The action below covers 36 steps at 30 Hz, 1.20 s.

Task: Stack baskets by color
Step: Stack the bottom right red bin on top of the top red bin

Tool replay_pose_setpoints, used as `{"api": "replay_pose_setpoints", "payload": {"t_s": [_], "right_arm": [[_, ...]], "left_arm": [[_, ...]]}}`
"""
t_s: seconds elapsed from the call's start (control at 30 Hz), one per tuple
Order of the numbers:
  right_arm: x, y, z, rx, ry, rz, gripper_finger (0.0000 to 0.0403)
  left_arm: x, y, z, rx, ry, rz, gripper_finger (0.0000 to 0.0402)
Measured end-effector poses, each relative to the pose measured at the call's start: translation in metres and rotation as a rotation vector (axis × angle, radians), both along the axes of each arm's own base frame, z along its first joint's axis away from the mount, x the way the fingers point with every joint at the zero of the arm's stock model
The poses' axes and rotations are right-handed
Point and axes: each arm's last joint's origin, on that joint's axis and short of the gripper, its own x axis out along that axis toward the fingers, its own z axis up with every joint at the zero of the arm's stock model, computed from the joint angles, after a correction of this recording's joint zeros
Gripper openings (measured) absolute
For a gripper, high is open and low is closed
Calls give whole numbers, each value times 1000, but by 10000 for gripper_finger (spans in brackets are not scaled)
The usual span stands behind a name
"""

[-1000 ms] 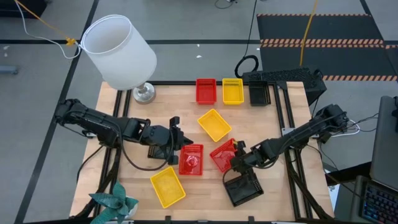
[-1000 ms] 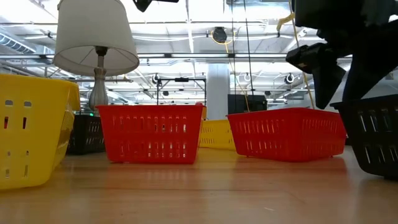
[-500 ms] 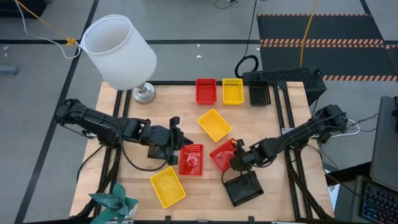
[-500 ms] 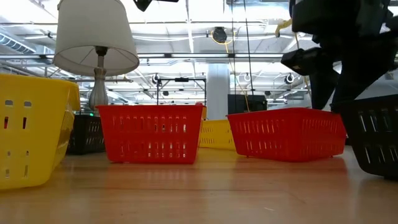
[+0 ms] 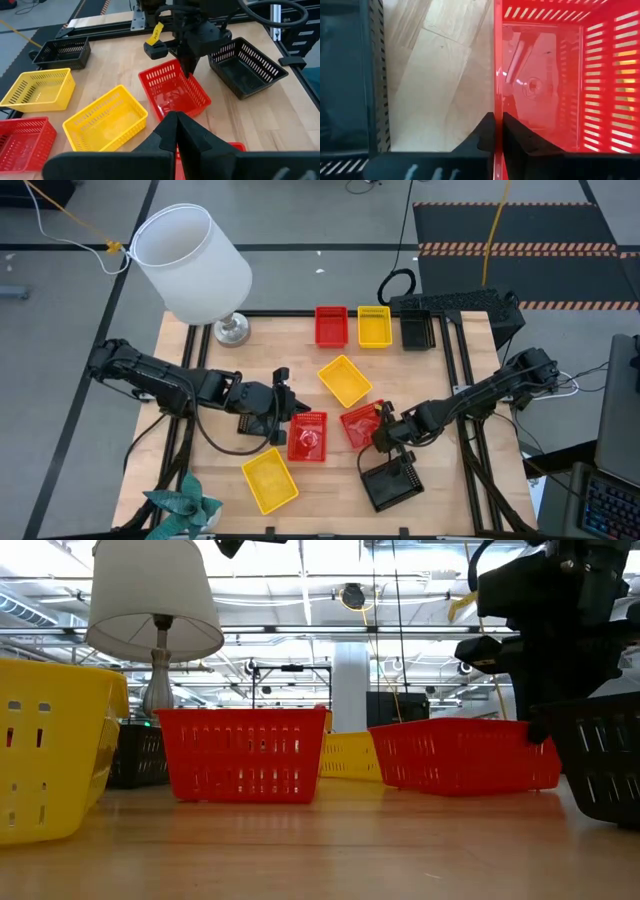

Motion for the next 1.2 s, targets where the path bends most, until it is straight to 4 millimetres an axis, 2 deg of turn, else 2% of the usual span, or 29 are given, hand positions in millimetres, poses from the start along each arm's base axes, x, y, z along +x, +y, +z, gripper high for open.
{"api": "replay_pose_setpoints", "payload": {"t_s": [0.33,0.43,0.63,0.8,1.0,1.2], "right_arm": [[-8,4,14,10,-50,55,6],[-13,6,21,17,-74,76,7],[-23,10,38,35,-142,127,8],[-30,9,50,33,-198,179,8],[-33,7,57,19,-240,233,8],[-32,8,60,-5,-276,298,8]], "left_arm": [[11,-6,-2,62,-53,-50,15],[17,-10,-8,79,-54,-69,37],[25,-16,-14,69,-66,-89,116],[29,-30,-16,82,-108,-185,172],[38,-47,-22,120,-164,-249,201],[61,-61,-23,136,-127,-270,201]]}}
